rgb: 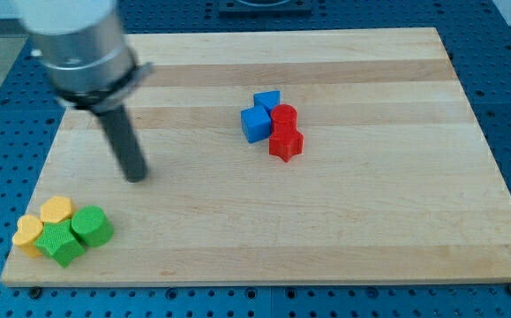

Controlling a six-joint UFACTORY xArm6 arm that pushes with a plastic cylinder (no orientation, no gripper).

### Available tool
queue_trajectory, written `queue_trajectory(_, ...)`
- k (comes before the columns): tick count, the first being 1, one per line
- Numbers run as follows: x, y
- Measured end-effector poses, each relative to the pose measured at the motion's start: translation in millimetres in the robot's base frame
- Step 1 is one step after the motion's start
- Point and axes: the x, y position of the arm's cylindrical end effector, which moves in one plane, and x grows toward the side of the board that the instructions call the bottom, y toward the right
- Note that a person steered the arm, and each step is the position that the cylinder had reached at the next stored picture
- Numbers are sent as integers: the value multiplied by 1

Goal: Move the green star towards the center left side of the board

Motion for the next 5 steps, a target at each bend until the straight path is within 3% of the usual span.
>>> queue_trajectory(1,0,-77)
queue_trajectory(2,-1,-103)
queue_trajectory(5,68,-104)
